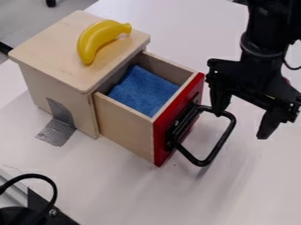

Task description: Put the yellow banana in the drawer

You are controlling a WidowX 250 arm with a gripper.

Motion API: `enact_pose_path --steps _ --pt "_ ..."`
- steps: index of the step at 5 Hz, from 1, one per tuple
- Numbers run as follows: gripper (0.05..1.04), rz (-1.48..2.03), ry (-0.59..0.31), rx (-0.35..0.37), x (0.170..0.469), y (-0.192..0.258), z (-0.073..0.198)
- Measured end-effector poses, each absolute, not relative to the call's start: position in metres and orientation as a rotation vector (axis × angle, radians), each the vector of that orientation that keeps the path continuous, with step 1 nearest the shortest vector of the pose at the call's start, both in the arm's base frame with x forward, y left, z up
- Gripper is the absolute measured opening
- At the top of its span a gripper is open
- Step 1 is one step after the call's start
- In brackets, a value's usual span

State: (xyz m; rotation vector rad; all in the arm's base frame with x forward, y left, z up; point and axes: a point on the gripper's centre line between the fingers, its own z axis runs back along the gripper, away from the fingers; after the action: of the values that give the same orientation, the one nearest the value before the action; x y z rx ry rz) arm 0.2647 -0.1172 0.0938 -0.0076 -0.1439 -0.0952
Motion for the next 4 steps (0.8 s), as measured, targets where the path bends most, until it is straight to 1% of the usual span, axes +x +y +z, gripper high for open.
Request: enact_pose_path --steps 1,2,3,4 --pt "0.997 -0.092 -0.117 0.003 0.262 -0.115 0.087" --pt "0.997 -0.078 -0.140 -0.015 0.268 -0.105 0.106" --pt "0.997 -0.007 -0.208 -0.037 0.281 -0.075 0.139" --pt "0.997 0.026 -0.230 -0.040 0.278 -0.045 0.157"
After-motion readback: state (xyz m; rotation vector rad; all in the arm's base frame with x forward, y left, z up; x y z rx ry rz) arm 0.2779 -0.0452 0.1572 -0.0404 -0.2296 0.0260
